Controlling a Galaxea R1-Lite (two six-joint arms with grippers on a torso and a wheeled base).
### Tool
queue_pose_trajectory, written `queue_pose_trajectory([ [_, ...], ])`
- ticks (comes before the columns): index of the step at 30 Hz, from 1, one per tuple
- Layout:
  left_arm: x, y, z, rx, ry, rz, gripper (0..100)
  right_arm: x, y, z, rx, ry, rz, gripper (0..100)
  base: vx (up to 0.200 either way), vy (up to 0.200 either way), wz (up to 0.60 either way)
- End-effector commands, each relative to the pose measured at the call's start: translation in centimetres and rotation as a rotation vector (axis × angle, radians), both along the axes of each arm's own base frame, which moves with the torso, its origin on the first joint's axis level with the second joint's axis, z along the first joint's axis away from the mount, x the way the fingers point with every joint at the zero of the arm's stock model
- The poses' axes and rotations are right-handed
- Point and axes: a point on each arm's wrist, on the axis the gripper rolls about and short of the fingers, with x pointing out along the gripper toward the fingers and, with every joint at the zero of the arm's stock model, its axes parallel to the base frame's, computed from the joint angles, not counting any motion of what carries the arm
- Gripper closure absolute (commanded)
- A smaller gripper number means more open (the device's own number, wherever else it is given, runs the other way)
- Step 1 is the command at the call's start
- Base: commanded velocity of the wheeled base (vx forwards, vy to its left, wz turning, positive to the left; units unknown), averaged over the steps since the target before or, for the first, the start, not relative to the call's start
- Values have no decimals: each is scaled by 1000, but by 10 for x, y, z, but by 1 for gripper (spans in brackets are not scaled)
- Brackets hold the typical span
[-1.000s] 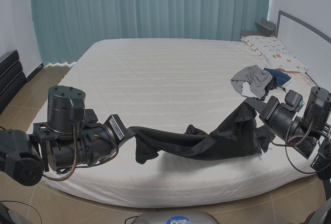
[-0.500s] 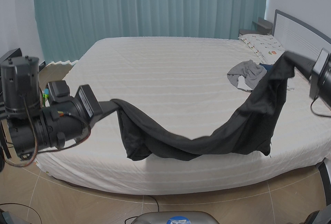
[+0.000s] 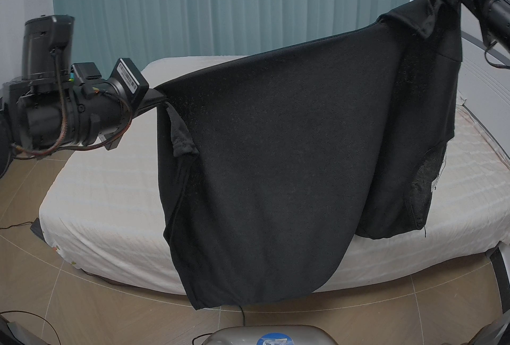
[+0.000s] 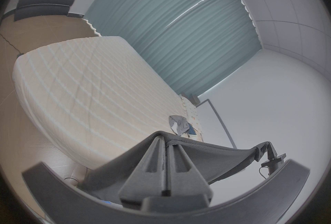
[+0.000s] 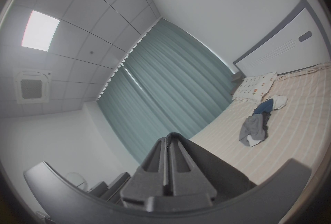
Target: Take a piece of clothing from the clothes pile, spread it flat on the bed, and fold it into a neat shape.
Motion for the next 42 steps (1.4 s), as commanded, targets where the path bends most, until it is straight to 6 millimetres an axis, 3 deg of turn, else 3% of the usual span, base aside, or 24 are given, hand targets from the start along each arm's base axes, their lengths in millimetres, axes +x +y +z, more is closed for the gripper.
queue_pose_trajectory([
  [1, 75, -6, -35, 21, 113, 74, 100, 93, -9, -43, -22, 124, -99, 100, 200, 0, 0],
  [8, 117, -11, -48, -27, 127, 105, 100, 127, 0, -74, -22, 132, -98, 100, 200, 0, 0],
  [20, 167, -24, -73, -25, 122, 116, 100, 170, 14, -123, -25, 157, -110, 100, 200, 0, 0],
  [24, 185, -31, -99, -15, 153, 111, 100, 187, 17, -155, -32, 193, -110, 100, 200, 0, 0],
  [26, 186, -33, -101, -15, 155, 107, 100, 189, 18, -159, -32, 201, -108, 100, 200, 0, 0],
  [27, 194, -36, -118, -7, 180, 108, 100, 199, 19, -180, -39, 241, -120, 100, 200, 0, 0],
  [31, 211, -42, -145, 6, 207, 131, 100, 210, 23, -209, -50, 297, -123, 100, 0, 0, 0],
  [33, 214, -42, -150, 0, 210, 143, 100, 213, 24, -215, -52, 310, -125, 100, 0, 0, 0],
  [38, 236, -48, -180, -59, 240, 185, 100, 230, 30, -264, -24, 392, -154, 100, 0, 0, 0],
  [41, 241, -49, -189, -56, 240, 193, 100, 236, 31, -277, -9, 401, -159, 100, 0, 0, 0],
  [42, 244, -50, -204, -39, 253, 214, 100, 241, 32, -292, -9, 422, -161, 100, 0, 0, 0],
])
